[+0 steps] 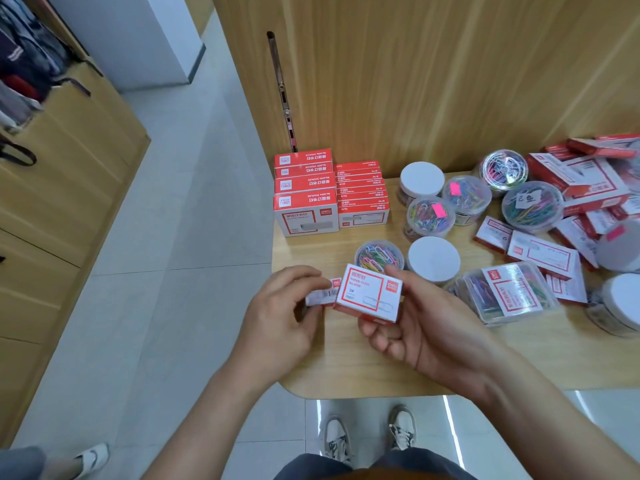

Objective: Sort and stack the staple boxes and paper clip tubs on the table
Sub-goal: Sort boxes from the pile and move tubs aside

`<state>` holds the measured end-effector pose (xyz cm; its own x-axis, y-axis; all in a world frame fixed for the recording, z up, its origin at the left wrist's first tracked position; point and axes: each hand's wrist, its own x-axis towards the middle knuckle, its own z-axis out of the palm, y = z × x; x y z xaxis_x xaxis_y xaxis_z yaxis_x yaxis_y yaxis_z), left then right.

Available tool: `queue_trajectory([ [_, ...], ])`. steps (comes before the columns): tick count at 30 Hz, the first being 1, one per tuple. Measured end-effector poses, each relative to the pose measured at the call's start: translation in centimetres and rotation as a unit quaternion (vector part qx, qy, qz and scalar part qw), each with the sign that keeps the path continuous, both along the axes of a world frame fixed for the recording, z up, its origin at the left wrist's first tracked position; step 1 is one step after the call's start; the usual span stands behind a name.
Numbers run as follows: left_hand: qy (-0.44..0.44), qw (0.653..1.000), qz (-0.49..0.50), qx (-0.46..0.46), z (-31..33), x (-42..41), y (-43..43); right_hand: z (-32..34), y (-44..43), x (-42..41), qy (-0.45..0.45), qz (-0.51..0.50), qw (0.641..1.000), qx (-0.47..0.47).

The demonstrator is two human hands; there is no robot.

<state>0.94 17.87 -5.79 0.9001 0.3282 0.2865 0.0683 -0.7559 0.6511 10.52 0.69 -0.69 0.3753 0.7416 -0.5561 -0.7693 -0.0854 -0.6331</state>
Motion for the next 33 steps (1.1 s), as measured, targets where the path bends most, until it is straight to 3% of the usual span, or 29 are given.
queue_trajectory([
  [2, -0.023, 0.993, 0.022, -0.116, 1.5, -0.3, -0.5, 0.1, 0.0, 0.0, -0.016, -0.006, 1.0, -0.003],
  [5, -0.012, 0.939, -0.039, -0.342, 3.9, -0.7, -1.2, 0.0, 0.1, 0.0, -0.04, -0.012, 0.999, -0.011],
  [8, 0.016, 0.919, -0.102, -0.38, 5.1, -0.8, -1.5, 0.0, 0.1, 0.0, -0.057, -0.019, 0.998, -0.015],
  [12, 0.036, 0.907, -0.115, -0.404, 5.7, -0.6, -1.9, 0.5, 0.0, -0.2, -0.102, -0.027, 0.994, -0.019],
  [16, 0.028, 0.903, -0.064, -0.424, 5.5, 0.1, -2.3, 1.3, -0.7, -0.4, -0.245, -0.017, 0.968, -0.042],
  [18, 0.024, 0.898, -0.06, -0.435, 5.3, 0.3, -2.5, 1.6, -1.4, -0.4, -0.399, 0.0, 0.915, -0.06],
  [21, 0.036, 0.893, -0.084, -0.44, 5.3, 0.7, -3.0, 1.4, -3.0, 0.1, -0.664, 0.05, 0.733, -0.138],
  [23, 0.04, 0.896, -0.101, -0.431, 5.4, 1.1, -3.5, 2.0, -3.9, 0.2, -0.701, 0.052, 0.694, -0.155],
  [25, 0.033, 0.906, -0.12, -0.404, 5.5, 1.4, -4.1, 2.9, -5.3, 0.4, -0.707, 0.023, 0.69, -0.155],
  [27, 0.033, 0.934, -0.126, -0.334, 5.5, 1.9, -5.1, 3.6, -7.5, 0.6, -0.685, -0.026, 0.711, -0.155],
  [30, 0.031, 0.983, -0.111, -0.146, 5.7, 3.3, -7.4, 4.5, -11.4, 1.3, -0.629, -0.088, 0.755, -0.164],
  [33, 0.009, 0.988, -0.153, 0.01, 5.3, 5.2, -10.5, 4.7, -15.0, 2.1, -0.62, -0.094, 0.75, -0.21],
])
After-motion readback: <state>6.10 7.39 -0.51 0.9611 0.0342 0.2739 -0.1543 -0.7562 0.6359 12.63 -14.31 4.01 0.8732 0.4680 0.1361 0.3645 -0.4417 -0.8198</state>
